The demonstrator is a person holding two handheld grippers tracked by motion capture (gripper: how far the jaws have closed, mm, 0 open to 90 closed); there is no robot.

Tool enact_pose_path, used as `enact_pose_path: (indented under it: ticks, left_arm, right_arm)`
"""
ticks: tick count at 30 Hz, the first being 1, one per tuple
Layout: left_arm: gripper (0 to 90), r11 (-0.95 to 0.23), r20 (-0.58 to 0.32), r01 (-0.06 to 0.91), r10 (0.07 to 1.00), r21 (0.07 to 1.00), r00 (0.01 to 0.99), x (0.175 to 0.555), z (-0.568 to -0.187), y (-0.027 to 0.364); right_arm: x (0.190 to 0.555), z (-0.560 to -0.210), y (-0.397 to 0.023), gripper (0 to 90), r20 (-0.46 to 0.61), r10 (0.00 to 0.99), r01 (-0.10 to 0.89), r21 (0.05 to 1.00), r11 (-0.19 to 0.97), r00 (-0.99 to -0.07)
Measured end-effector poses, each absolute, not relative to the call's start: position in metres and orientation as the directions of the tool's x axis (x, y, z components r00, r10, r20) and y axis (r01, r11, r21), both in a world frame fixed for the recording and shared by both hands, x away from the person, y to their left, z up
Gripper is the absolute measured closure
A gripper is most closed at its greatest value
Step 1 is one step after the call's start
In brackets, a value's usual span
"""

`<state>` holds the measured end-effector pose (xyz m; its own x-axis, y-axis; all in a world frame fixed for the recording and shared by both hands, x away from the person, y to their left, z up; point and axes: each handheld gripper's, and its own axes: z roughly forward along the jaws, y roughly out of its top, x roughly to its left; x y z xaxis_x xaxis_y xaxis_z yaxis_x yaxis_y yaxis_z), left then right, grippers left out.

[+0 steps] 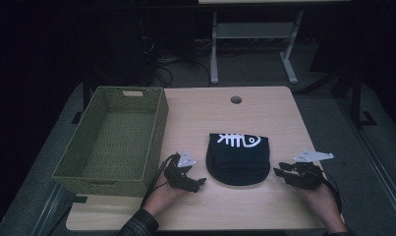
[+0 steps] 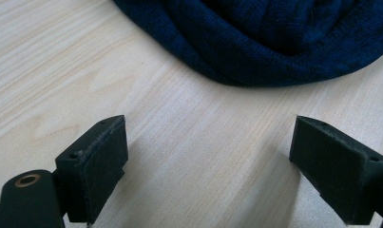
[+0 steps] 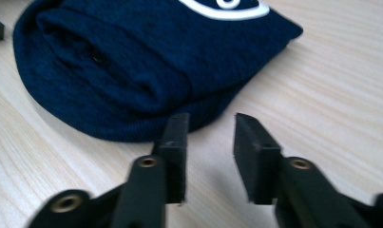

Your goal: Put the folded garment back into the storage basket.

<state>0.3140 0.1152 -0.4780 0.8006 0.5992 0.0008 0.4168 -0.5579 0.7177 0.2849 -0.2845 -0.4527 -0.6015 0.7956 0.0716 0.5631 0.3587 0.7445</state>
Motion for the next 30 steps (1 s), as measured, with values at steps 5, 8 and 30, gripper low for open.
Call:
enact_pose_path:
  ticks: [5, 8, 30]
  left_arm:
    - [11.5, -0.56, 0.001, 0.418, 0.599, 0.716, 0.801, 0.314, -0.478, 0.115]
    - [11.6, -0.559, 0.0, 0.418, 0.599, 0.716, 0.801, 0.314, -0.478, 0.115]
    - [11.6, -0.556, -0.002, 0.421, 0.602, 0.716, 0.799, 0.313, -0.478, 0.115]
  right_arm:
    - [0.292, -0.444, -0.282, 83.0, 0.065, 0.785, 0.547, 0.752, 0.367, -0.616]
    - [0.298, -0.438, -0.282, 90.0, 0.065, 0.775, 0.537, 0.758, 0.371, -0.628]
    - [0.346, -0.428, -0.269, 90.0, 0.097, 0.769, 0.552, 0.753, 0.359, -0.632]
